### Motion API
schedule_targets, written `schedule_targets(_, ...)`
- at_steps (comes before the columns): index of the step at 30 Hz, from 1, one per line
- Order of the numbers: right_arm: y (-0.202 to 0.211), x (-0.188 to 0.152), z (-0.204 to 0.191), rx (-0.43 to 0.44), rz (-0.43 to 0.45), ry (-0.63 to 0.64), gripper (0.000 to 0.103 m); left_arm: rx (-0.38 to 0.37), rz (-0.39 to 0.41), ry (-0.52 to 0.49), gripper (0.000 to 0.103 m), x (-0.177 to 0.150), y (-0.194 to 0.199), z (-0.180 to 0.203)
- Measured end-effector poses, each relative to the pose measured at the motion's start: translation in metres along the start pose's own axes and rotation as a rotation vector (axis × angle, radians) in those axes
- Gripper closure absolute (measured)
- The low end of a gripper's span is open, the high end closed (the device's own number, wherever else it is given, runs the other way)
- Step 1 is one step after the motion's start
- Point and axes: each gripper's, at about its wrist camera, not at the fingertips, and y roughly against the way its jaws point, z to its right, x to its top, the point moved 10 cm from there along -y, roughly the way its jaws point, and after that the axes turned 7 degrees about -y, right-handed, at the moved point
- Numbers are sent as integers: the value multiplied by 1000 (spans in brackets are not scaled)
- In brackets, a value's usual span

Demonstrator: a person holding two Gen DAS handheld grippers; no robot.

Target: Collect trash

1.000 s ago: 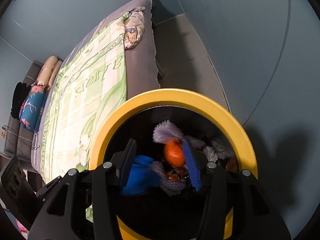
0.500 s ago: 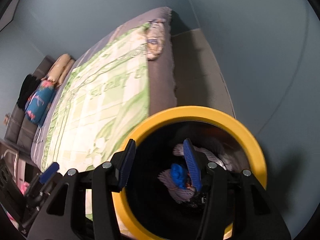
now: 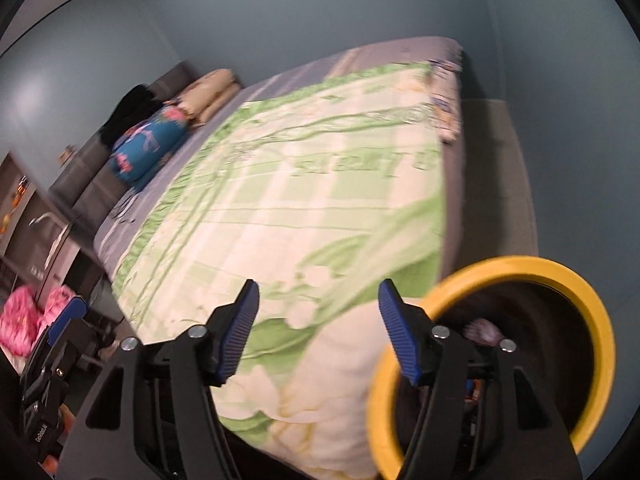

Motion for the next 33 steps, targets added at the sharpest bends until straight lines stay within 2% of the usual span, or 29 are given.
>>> schedule_targets(7,3,-2,-62,44,64,95,27,137,61,72,22,-2,46,-51)
schedule_targets(12,10,-9,-95,39,118,167,18,217,97,118,15,-7,74,-78)
schedule_targets(14,13,-13,-104,32,138,194,10,246,115,135,13,-9,86,-86)
schedule_targets(17,20,-17,-116,3,197,237,8,276,152,145,8,-11,102,-92)
schedule_targets(22,32,-25,-127,-52,295,280,8,317,208,170,8,-12,125,-98)
schedule_targets(25,34,-35,-130,-59,309,296,8,338,220,189,8,-18,132,-103)
schedule_targets(33,38,-41,-129,-52,315,288,8,334,193,244,8,-36,130,-108)
